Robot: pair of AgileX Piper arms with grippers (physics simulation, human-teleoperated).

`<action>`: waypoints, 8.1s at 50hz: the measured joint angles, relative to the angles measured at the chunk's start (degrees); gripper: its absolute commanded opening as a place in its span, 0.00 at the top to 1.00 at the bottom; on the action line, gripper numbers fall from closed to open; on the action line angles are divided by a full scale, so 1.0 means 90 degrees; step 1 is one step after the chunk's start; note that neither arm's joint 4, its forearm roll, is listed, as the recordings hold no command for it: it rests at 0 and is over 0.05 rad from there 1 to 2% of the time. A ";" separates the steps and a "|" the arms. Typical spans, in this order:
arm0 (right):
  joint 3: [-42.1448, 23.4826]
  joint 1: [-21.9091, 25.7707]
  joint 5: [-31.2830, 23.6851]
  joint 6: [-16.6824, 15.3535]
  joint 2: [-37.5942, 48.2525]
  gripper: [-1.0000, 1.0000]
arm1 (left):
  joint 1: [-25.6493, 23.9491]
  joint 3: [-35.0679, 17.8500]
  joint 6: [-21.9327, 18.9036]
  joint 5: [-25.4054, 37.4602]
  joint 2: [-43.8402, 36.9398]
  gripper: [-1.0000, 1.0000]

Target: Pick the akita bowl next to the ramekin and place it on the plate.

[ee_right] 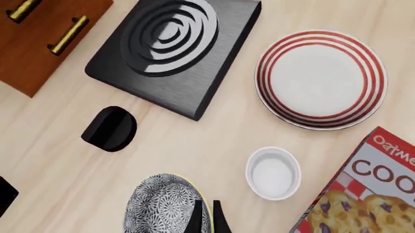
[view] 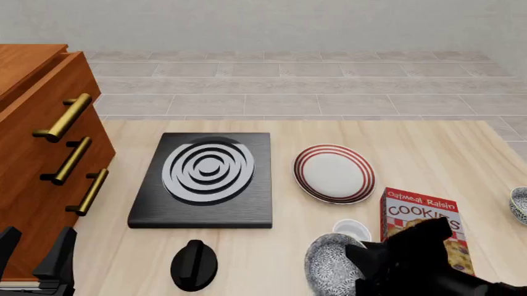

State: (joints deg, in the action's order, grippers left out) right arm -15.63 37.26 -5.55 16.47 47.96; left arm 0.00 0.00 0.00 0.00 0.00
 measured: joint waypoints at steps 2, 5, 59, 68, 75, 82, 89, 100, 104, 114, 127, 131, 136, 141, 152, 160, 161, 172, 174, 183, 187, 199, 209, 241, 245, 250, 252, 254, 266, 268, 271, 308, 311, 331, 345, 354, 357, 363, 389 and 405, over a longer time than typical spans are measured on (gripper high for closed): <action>-0.0055 -0.0024 -0.0062 -0.0014 -0.0051 1.00 | 0.0000 0.0000 0.0000 0.0000 0.0000 0.00; -0.0134 -0.0062 -0.0143 -0.0033 -0.0114 1.00 | 0.0000 0.0000 0.0000 0.0000 0.0000 0.00; -0.1415 -0.1173 0.0197 -0.0680 0.1004 1.00 | 0.0000 0.0000 0.0000 0.0000 0.0000 0.00; -0.1658 -0.1360 0.0356 -0.0736 0.1346 1.00 | 0.0000 0.0000 0.0000 0.0000 0.0000 0.00; -0.1881 -0.1516 0.0463 -0.0809 0.1631 1.00 | 0.0000 0.0000 0.0000 0.0000 0.0000 0.00; -0.2063 -0.1667 0.0586 -0.0876 0.1900 1.00 | 0.0000 0.0000 0.0000 0.0000 0.0000 0.00; -0.2205 -0.1782 0.0760 -0.0900 0.2178 1.00 | 0.0000 0.0000 0.0000 0.0000 0.0000 0.00; -0.2421 -0.1896 0.1073 -0.0893 0.2656 1.00 | 0.0000 0.0000 0.0000 0.0000 0.0000 0.00; -0.2511 -0.1937 0.1171 -0.0899 0.2830 1.00 | 0.0000 0.0000 0.0000 0.0000 0.0000 0.00; -0.2715 -0.2064 0.1402 -0.0931 0.3233 1.00 | 0.0000 0.0000 0.0000 0.0000 0.0000 0.00; -0.2934 -0.2267 0.1715 -0.0930 0.3734 1.00 | 0.0000 0.0000 0.0000 0.0000 0.0000 0.00; -0.2991 -0.2331 0.1800 -0.0923 0.3866 1.00 | 0.0000 0.0000 0.0000 0.0000 0.0000 0.00; -0.3051 -0.2410 0.1904 -0.0908 0.4016 1.00 | 0.0000 0.0000 0.0000 0.0000 0.0000 0.00; -0.3108 -0.2480 0.2001 -0.0889 0.4155 1.00 | 0.0000 0.0000 0.0000 0.0000 0.0000 0.00; -0.3233 -0.2630 0.2229 -0.0856 0.4485 1.00 | 0.0000 0.0000 0.0000 0.0000 0.0000 0.00; -0.3325 -0.2738 0.2388 -0.0811 0.4722 1.00 | 0.0000 0.0000 0.0000 0.0000 0.0000 0.00; -0.3340 -0.2751 0.2405 -0.0807 0.4751 1.00 | 0.0000 0.0000 0.0000 0.0000 0.0000 0.00; -0.3476 -0.2871 0.2562 -0.0768 0.5043 1.00 | 0.0000 0.0000 0.0000 0.0000 0.0000 0.00; -0.3490 -0.2885 0.2592 -0.0760 0.5094 1.00 | 0.0000 0.0000 0.0000 0.0000 0.0000 0.00; -0.3520 -0.2958 0.2774 -0.0721 0.5353 1.00 | 0.0000 0.0000 0.0000 0.0000 0.0000 0.00; -0.3532 -0.2997 0.2860 -0.0712 0.5476 1.00 | 0.0000 0.0000 0.0000 0.0000 0.0000 0.00; -0.3625 -0.3120 0.3040 -0.0714 0.5811 1.00 | 0.0000 0.0000 0.0000 0.0000 0.0000 0.00; -0.3747 -0.3168 0.3129 -0.0725 0.6092 1.00 | 0.0000 0.0000 0.0000 0.0000 0.0000 0.00; -0.4044 -0.3167 0.3283 -0.0763 0.6790 1.00 | 0.0000 0.0000 0.0000 0.0000 0.0000 0.00; -0.4087 -0.3171 0.3288 -0.0771 0.6866 1.00 | 0.0000 0.0000 0.0000 0.0000 0.0000 0.00; -0.4140 -0.3171 0.3292 -0.0782 0.6958 1.00 | 0.0000 0.0000 0.0000 0.0000 0.0000 0.00; -0.4158 -0.3170 0.3293 -0.0785 0.6990 1.00 | 0.0000 0.0000 0.0000 0.0000 0.0000 0.00; -0.4176 -0.3168 0.3295 -0.0787 0.7023 1.00 | 0.0000 0.0000 0.0000 0.0000 0.0000 0.00; -0.4265 -0.3150 0.3336 -0.0798 0.7253 1.00 | 0.0000 0.0000 0.0000 0.0000 0.0000 0.00; -0.4281 -0.3149 0.3342 -0.0801 0.7295 1.00 | 0.0000 0.0000 0.0000 0.0000 0.0000 0.00; -0.4308 -0.3151 0.3350 -0.0808 0.7363 1.00 | 0.0000 0.0000 0.0000 0.0000 0.0000 0.00; -0.4456 -0.3026 0.3418 -0.0845 0.7701 0.00 | 0.0000 0.0000 0.0000 0.0000 0.0000 0.00; -0.4417 -0.2977 0.3423 -0.0837 0.7686 0.00 | 0.0000 0.0000 0.0000 0.0000 0.0000 0.00; -0.4106 -0.2853 0.3465 -0.0827 0.7404 0.00 | 0.0000 0.0000 0.0000 0.0000 0.0000 0.00; -0.3895 -0.2897 0.3467 -0.0850 0.7139 0.00 | 0.0000 0.0000 0.0000 0.0000 0.0000 0.00; -0.3810 -0.2901 0.3492 -0.0842 0.7065 0.00 | 0.0000 0.0000 0.0000 0.0000 0.0000 0.00; -0.3790 -0.2900 0.3496 -0.0842 0.7045 0.00 | 0.0000 0.0000 0.0000 0.0000 0.0000 0.00; -0.3768 -0.2900 0.3485 -0.0845 0.7004 0.00 | 0.0000 0.0000 0.0000 0.0000 0.0000 0.00; -0.3707 -0.2906 0.3355 -0.0889 0.6783 0.00 | 0.0000 0.0000 0.0000 0.0000 0.0000 0.00; -0.3642 -0.2919 0.3310 -0.0918 0.6648 0.00 | 0.0000 0.0000 0.0000 0.0000 0.0000 0.00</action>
State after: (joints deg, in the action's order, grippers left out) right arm -48.41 11.00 24.24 8.21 107.79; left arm 0.00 0.00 0.00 0.00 0.00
